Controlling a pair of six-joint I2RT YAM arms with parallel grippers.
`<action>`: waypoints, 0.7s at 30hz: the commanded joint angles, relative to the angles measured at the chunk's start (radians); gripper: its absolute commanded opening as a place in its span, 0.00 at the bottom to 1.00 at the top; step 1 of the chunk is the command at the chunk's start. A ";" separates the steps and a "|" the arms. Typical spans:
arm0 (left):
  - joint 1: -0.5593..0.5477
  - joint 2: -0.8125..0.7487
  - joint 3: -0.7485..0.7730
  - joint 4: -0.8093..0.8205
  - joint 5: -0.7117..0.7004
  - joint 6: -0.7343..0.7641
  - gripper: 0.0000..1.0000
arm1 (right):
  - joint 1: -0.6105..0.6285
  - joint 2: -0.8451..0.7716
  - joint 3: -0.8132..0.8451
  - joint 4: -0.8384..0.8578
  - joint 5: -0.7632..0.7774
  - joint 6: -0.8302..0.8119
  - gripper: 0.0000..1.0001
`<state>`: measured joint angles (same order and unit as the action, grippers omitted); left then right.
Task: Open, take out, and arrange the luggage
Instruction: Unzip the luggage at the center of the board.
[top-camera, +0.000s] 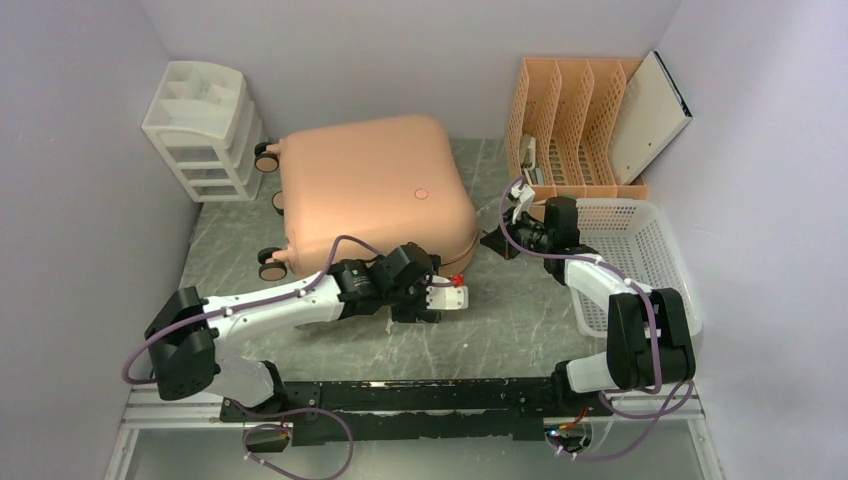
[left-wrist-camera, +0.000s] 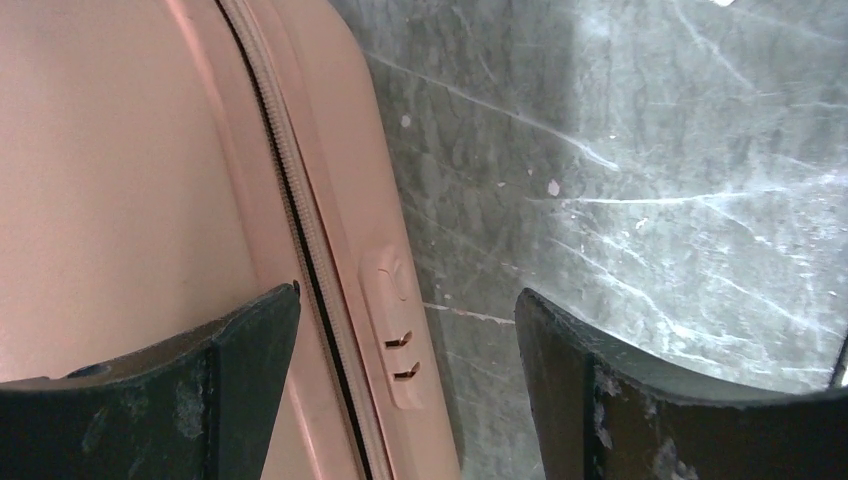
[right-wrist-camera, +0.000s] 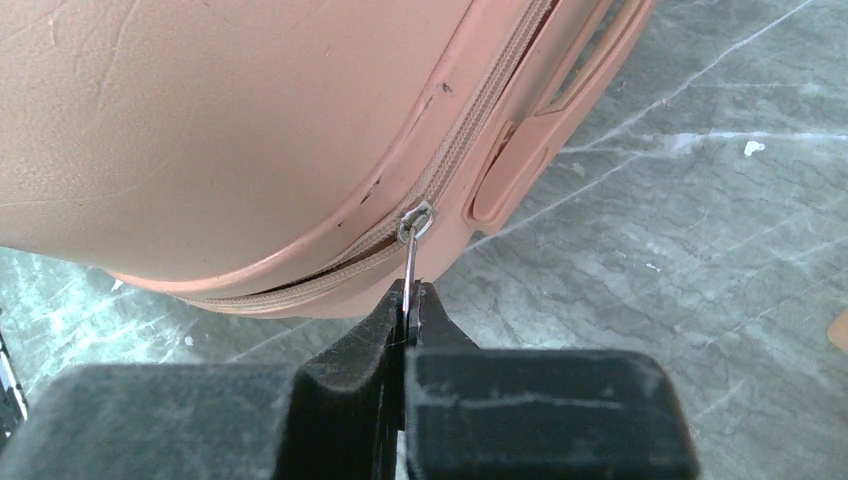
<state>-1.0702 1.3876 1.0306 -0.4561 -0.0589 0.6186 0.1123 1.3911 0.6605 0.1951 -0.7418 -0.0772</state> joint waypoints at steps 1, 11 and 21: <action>-0.003 0.045 0.009 0.046 -0.078 0.003 0.84 | -0.026 -0.035 0.005 0.017 -0.034 -0.016 0.00; -0.001 0.170 0.030 0.079 -0.216 -0.020 0.80 | -0.028 -0.033 0.008 0.013 -0.047 -0.018 0.00; 0.007 0.261 0.079 0.046 -0.201 -0.036 0.43 | -0.028 -0.021 0.013 0.007 -0.056 -0.024 0.00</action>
<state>-1.0893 1.5867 1.0744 -0.4015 -0.2592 0.5953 0.1074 1.3911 0.6605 0.1940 -0.7452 -0.0788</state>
